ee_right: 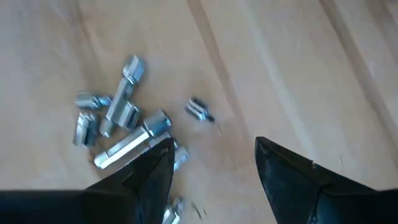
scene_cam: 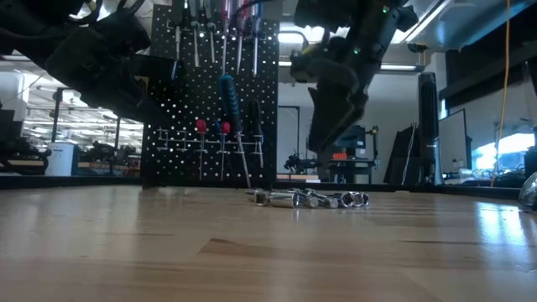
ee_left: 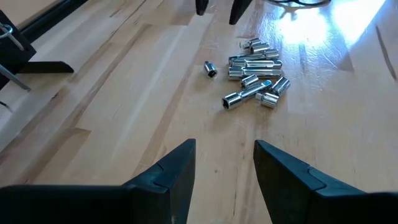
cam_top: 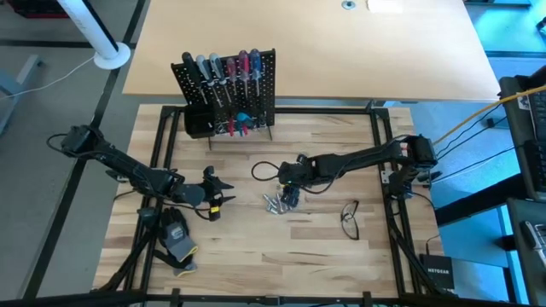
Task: Hang tools onto peg board
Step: Put the socket into the black bin on the peg board
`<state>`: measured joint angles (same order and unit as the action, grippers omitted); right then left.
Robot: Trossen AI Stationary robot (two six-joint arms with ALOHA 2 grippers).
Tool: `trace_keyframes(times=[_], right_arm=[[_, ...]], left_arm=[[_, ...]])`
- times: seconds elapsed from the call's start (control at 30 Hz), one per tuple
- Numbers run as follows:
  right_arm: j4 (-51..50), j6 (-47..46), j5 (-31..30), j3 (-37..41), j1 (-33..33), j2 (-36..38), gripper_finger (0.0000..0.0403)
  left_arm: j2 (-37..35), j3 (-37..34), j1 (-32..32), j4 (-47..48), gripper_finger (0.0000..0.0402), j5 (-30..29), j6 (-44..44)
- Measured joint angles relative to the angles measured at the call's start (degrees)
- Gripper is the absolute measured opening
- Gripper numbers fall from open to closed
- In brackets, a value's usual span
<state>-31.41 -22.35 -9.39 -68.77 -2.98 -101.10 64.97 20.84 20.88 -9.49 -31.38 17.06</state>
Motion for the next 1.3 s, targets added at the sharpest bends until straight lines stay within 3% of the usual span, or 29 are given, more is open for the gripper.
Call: trace_keyframes(times=[0.23, 0.5, 0.7, 1.3], right_arm=[[0.01, -3.48, 7.39, 0.04, -0.48, -3.14, 0.0224], [-6.39, -5.96, 10.14, 0.11, -1.92, -5.87, 0.0224], [-11.93, -8.03, 8.57, 0.11, -2.43, -4.94, 0.0224], [-8.03, -10.87, 7.79, 0.04, -2.29, -8.42, 0.0221]], left_arm=[[0.0, 0.0, 0.0, -0.19, 0.0153, 0.0, 0.08], [-0.02, 0.0, 0.0, -0.16, 0.0153, 0.0, 0.28], [-0.02, 0.0, 0.0, -0.16, 0.0153, 0.0, 0.28], [-0.02, 0.0, 0.0, -0.13, 0.0153, 0.0, 0.5]])
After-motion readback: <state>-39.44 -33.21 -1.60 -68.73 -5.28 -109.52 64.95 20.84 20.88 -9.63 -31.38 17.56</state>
